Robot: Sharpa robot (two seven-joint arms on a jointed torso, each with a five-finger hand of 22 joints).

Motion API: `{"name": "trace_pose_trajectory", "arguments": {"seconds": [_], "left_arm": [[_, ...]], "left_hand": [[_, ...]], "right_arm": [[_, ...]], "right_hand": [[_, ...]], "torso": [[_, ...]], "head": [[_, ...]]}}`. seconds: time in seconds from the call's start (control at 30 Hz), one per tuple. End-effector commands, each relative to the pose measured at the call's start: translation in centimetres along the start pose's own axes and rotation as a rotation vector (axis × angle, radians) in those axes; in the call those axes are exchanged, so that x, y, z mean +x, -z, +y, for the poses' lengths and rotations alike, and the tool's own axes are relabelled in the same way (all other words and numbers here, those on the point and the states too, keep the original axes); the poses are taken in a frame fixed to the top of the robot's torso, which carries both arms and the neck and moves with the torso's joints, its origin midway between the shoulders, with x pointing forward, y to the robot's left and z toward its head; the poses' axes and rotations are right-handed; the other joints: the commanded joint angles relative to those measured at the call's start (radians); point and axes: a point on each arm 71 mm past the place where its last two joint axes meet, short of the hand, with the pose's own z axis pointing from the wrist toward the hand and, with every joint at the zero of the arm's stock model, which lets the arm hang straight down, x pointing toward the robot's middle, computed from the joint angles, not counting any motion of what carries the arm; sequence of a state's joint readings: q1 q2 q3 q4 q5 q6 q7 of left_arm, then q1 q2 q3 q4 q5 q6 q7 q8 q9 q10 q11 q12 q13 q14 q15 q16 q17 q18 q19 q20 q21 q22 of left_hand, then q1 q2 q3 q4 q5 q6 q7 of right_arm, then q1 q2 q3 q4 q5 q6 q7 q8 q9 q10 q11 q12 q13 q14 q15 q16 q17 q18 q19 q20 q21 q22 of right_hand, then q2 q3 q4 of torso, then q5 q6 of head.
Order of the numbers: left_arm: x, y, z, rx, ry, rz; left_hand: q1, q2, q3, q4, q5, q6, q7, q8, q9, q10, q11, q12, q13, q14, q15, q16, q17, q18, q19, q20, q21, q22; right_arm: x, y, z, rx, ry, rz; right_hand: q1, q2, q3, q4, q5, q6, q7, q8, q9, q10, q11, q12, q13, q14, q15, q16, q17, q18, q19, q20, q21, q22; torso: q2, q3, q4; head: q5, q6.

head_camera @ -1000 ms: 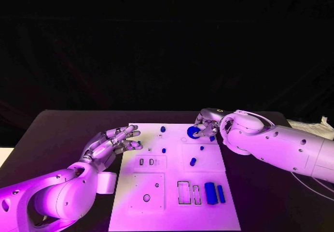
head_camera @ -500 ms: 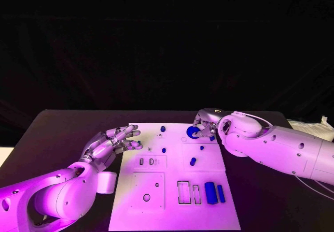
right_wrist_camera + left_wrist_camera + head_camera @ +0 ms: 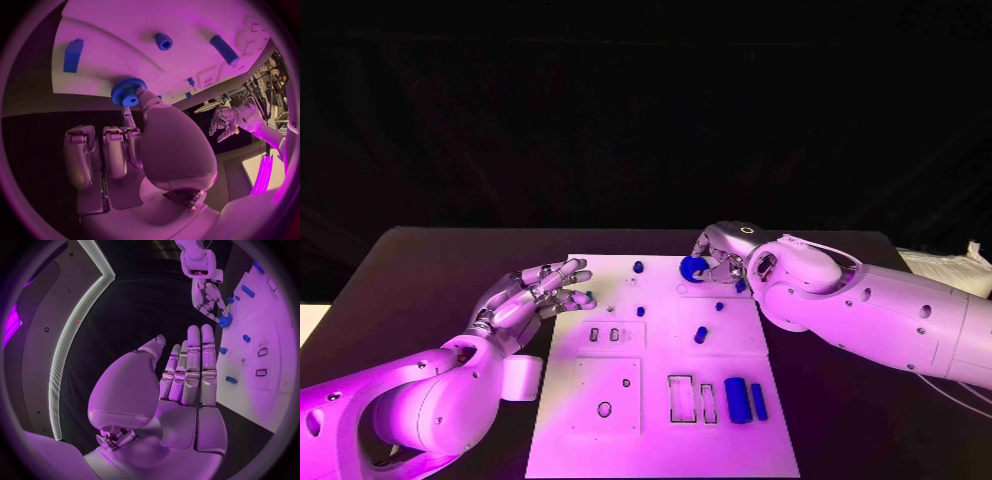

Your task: Assemble the parts on the task board

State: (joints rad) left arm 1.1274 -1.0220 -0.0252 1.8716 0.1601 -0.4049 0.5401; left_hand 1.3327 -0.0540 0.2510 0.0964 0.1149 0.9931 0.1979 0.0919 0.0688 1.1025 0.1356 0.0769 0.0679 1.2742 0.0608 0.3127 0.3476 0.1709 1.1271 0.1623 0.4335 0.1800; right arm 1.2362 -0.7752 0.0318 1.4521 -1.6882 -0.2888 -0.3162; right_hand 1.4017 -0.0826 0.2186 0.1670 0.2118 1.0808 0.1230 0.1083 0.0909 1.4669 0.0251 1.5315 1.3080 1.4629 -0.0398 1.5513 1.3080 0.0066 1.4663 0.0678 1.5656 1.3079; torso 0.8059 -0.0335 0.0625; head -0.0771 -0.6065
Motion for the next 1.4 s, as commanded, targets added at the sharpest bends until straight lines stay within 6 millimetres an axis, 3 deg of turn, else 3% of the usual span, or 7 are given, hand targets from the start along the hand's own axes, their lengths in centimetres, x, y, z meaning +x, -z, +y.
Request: {"name": "trace_pose_trajectory", "arguments": {"seconds": [0.03, 0.43, 0.83, 1.4], "left_arm": [[0.3, 0.0, 0.0, 0.001, 0.015, 0.024], [0.3, 0.0, 0.0, -0.003, 0.017, 0.028], [0.4, -0.2, 0.1, -0.003, 0.020, 0.033], [0.5, -0.3, 0.1, -0.004, 0.021, 0.036]], "left_hand": [[-0.002, 0.010, 0.004, -0.007, -0.002, 0.001, 0.009, -0.007, 0.000, -0.001, 0.003, -0.008, 0.001, -0.009, 0.000, -0.004, 0.003, 0.010, -0.006, -0.002, 0.005, 0.000], [0.000, 0.013, 0.008, -0.010, -0.002, 0.001, 0.009, -0.009, 0.000, -0.001, 0.003, -0.009, 0.001, -0.009, 0.000, -0.004, 0.007, 0.010, -0.006, -0.002, 0.006, 0.000], [0.000, 0.013, 0.008, -0.010, -0.002, 0.001, 0.009, -0.009, 0.000, -0.001, 0.003, -0.009, 0.001, -0.009, 0.000, -0.004, 0.007, 0.010, -0.006, -0.002, 0.006, 0.000], [0.000, 0.014, 0.010, -0.011, -0.002, 0.001, 0.009, -0.010, 0.000, -0.001, 0.003, -0.009, 0.001, -0.010, 0.000, -0.005, 0.009, 0.010, -0.007, -0.002, 0.006, 0.000]], "right_arm": [[-0.9, 0.2, 1.6, -0.064, 0.006, -0.112], [-0.9, 0.2, 6.4, -0.167, 0.052, -0.170], [1.4, -1.0, 9.2, -0.204, 0.060, -0.117], [3.5, -2.1, 10.1, -0.197, 0.066, -0.066]], "right_hand": [[0.000, 0.022, 0.012, 0.000, 0.004, 0.022, -0.014, -0.003, 0.015, 0.086, -0.001, 0.000, 0.236, 0.101, -0.005, 0.005, 0.229, -0.007, 0.105, -0.006, 0.005, 0.263], [-0.013, 0.017, 0.020, -0.002, 0.011, 0.022, -0.013, -0.009, 0.015, 0.087, 0.001, 0.002, 0.238, 0.102, -0.004, 0.006, 0.232, -0.007, 0.105, -0.005, 0.005, 0.263], [-0.031, 0.012, 0.028, -0.003, -0.008, 0.023, -0.012, -0.015, 0.016, 0.088, 0.002, 0.002, 0.239, 0.102, -0.003, 0.007, 0.234, -0.007, 0.105, -0.004, 0.005, 0.263], [-0.056, 0.001, 0.034, -0.007, -0.044, 0.016, -0.006, -0.031, 0.016, 0.085, 0.007, -0.003, 0.236, 0.102, 0.001, 0.008, 0.236, -0.007, 0.105, -0.001, 0.005, 0.263]], "torso": [[0.000, -0.0004, -0.0006], [0.000, -0.0016, -0.0001], [0.002, 0.0000, 0.0011], [0.001, -0.0001, -0.0012]], "head": [[0.002, 0.003], [0.005, 0.005], [0.007, 0.000], [0.012, -0.005]]}}
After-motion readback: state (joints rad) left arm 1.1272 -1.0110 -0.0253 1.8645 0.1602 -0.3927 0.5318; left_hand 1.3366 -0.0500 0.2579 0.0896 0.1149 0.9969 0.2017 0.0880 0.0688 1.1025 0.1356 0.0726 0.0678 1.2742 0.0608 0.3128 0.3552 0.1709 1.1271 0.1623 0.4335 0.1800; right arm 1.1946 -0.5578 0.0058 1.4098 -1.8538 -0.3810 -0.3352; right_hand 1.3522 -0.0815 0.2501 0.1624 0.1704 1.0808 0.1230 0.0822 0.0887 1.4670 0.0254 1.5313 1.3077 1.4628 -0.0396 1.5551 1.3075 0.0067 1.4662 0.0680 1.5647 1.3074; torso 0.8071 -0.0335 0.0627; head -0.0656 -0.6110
